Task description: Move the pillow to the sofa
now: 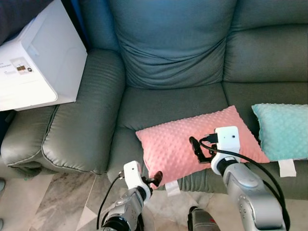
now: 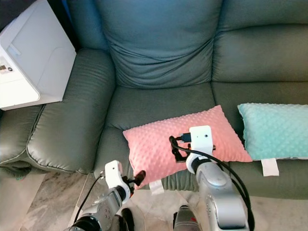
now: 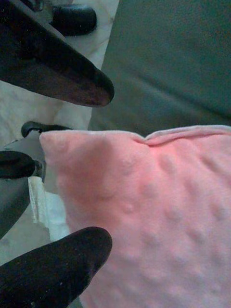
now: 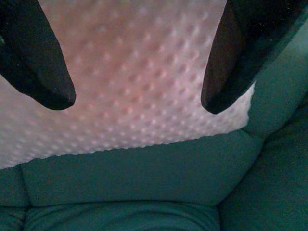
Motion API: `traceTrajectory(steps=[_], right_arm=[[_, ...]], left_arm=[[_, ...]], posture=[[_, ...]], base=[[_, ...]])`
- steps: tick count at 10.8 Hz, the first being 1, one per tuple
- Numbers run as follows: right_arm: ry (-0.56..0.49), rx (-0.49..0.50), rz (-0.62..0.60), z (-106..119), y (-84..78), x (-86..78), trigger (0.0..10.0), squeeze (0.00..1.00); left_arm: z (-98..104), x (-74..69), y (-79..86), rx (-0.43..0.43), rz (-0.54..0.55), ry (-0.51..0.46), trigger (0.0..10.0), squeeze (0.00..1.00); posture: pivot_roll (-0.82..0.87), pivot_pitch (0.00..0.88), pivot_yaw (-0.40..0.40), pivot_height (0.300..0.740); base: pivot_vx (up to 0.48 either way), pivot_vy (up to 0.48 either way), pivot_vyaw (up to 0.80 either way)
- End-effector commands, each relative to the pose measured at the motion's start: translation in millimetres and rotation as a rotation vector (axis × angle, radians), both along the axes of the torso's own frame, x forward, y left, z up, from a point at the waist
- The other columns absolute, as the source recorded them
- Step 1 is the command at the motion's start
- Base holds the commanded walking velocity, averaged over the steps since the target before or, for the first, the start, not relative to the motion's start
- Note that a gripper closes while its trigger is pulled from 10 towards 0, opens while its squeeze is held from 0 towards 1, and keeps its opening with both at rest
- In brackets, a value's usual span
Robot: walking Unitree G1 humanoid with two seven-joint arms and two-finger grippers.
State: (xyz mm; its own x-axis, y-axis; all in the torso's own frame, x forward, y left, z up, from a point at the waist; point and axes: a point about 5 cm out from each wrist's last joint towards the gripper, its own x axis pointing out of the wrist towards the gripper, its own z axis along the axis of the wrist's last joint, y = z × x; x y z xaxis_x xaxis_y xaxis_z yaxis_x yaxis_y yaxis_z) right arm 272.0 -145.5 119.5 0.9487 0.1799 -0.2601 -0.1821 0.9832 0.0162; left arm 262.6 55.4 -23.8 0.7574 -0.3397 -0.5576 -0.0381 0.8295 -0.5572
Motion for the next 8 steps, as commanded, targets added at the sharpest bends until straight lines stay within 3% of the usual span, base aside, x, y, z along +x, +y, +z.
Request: traceTrajectory(steps=[1, 2, 3, 8], right_arm=[[-0.009, 0.019, -0.005, 3, 2.2, -2.9, 10.0, 0.0], [-0.013, 0.023, -0.002, 4, 3.7, -2.8, 10.0, 0.0], [-0.02, 0.031, -0.002, 5, 4.8, -2.9, 10.0, 0.0], [0.002, 0.056, 0.024, 3, 10.4, -6.2, 10.0, 0.0]], left_arm=[[11, -5.4, -47.0, -0.071, -0.076, 0.003, 10.0, 0.0], [10, -7.7, -50.2, -0.063, -0.097, -0.002, 8.8, 0.0], [10, -8.1, -51.4, -0.065, -0.088, 0.0, 0.0, 0.0], [19, -0.3, -57.4, -0.147, -0.01, -0.008, 0.0, 0.0]], posture=[[-0.37, 0.306, 0.132, 0.74], [-0.37, 0.305, 0.132, 0.74], [-0.36, 0.309, 0.135, 0.74], [-0.37, 0.318, 0.136, 0.74]], base=[[0.0, 0.0, 0.0], [0.0, 0.0, 0.0], [0.0, 0.0, 0.0], [0.0, 0.0, 0.0]])
